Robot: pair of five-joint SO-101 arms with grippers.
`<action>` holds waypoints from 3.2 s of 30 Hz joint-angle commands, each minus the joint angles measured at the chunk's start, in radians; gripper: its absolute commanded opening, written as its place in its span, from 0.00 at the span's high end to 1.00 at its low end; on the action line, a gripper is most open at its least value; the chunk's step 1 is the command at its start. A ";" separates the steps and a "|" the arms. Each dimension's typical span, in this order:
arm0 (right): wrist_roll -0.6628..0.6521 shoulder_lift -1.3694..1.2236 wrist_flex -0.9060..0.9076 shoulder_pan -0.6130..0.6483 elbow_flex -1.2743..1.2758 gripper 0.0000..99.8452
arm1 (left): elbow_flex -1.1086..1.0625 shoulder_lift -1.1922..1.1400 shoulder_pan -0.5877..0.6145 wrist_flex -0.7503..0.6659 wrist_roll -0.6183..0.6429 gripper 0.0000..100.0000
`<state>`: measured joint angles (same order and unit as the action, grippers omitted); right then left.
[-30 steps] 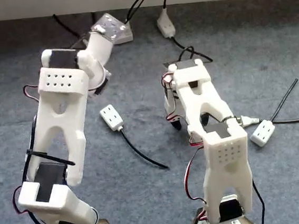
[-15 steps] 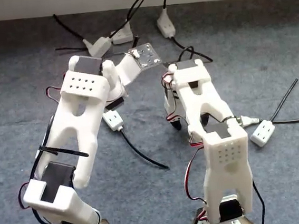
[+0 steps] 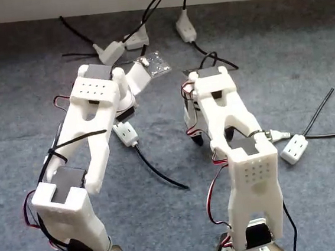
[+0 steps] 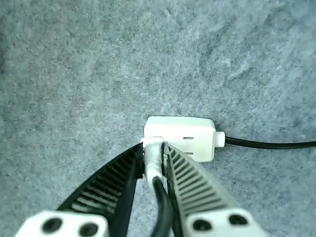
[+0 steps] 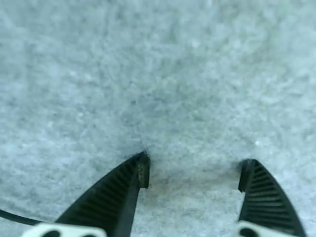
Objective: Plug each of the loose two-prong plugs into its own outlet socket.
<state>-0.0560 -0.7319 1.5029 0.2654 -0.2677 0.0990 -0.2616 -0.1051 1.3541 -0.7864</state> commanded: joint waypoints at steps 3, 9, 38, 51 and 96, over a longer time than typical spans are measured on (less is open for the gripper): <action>-0.015 -0.005 -0.013 -0.010 0.033 0.71 | -0.010 0.008 0.012 -0.014 0.043 0.99; -0.015 -0.005 -0.013 -0.010 0.033 0.71 | -0.116 -0.016 0.007 -0.121 0.043 0.99; -0.011 -0.007 -0.013 -0.010 0.033 0.71 | -0.096 -0.186 0.056 -0.175 0.043 0.99; -0.012 -0.007 -0.013 -0.010 0.033 0.71 | -0.033 -0.189 0.122 0.204 -0.023 0.99; -0.014 -0.007 -0.013 -0.008 0.033 0.71 | 1.168 0.077 0.236 0.408 0.212 0.77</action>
<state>-0.0560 -0.7319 1.5029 0.2639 -0.2677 1.1577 -0.3491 0.0499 1.7561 -0.5854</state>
